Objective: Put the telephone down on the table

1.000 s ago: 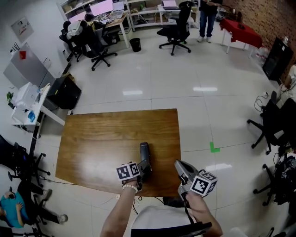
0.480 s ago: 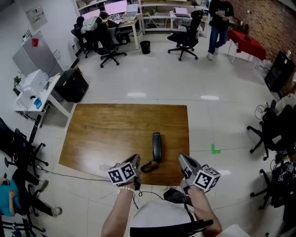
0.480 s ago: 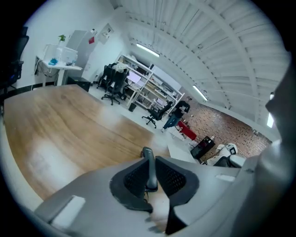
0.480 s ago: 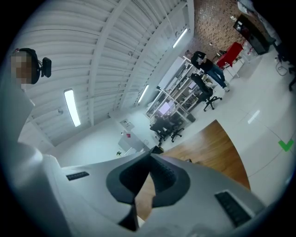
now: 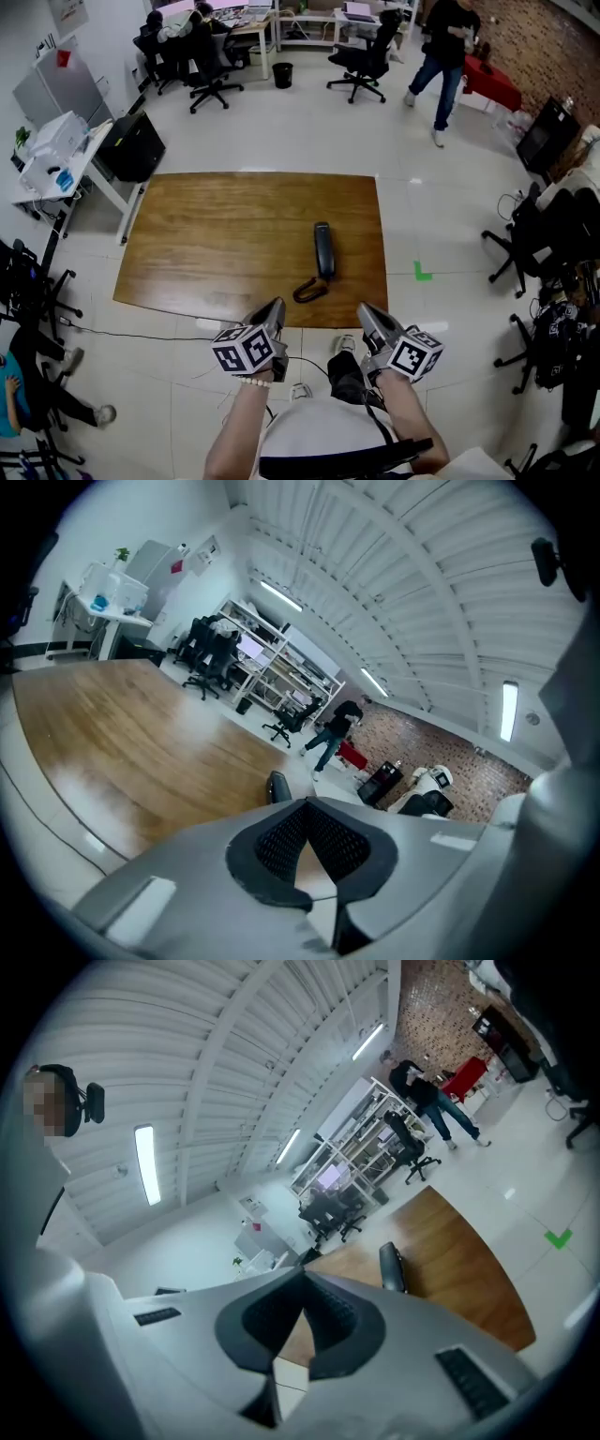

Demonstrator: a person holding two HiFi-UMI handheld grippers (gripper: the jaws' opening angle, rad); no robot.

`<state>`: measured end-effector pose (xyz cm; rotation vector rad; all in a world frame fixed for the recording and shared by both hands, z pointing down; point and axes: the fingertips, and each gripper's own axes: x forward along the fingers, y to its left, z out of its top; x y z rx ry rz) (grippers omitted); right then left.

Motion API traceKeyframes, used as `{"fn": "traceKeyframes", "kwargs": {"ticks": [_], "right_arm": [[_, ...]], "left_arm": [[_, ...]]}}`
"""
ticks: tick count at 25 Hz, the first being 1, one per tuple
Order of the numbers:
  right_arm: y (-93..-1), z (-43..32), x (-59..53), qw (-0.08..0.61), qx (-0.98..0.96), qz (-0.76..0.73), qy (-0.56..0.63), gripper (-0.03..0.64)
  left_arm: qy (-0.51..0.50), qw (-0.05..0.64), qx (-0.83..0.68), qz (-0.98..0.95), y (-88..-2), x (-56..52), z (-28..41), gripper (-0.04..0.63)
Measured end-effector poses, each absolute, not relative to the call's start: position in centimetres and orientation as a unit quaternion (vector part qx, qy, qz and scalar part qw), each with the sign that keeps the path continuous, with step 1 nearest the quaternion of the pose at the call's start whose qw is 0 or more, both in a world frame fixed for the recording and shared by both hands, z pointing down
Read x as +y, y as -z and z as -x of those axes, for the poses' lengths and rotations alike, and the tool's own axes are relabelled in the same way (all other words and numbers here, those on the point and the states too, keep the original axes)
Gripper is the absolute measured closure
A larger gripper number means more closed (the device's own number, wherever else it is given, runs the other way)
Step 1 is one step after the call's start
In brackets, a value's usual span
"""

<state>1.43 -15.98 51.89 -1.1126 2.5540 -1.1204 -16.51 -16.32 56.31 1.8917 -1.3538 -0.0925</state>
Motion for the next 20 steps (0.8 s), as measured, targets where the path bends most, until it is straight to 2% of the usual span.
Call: {"fn": "traceKeyframes", "kwargs": {"ticks": [7, 20], "right_arm": [[-52.8, -1.0, -10.9, 0.039, 0.840, 0.389, 0.376, 0.615], [-49.0, -2.3, -10.2, 0.058, 0.865, 0.372, 0.331, 0.615]], "left_arm": [[0.033, 0.401, -0.488, -0.775, -55.4, -11.8, 13.1, 0.594], [0.052, 0.379, -0.504, -0.775, -52.0, -10.0, 11.9, 0.594]]}}
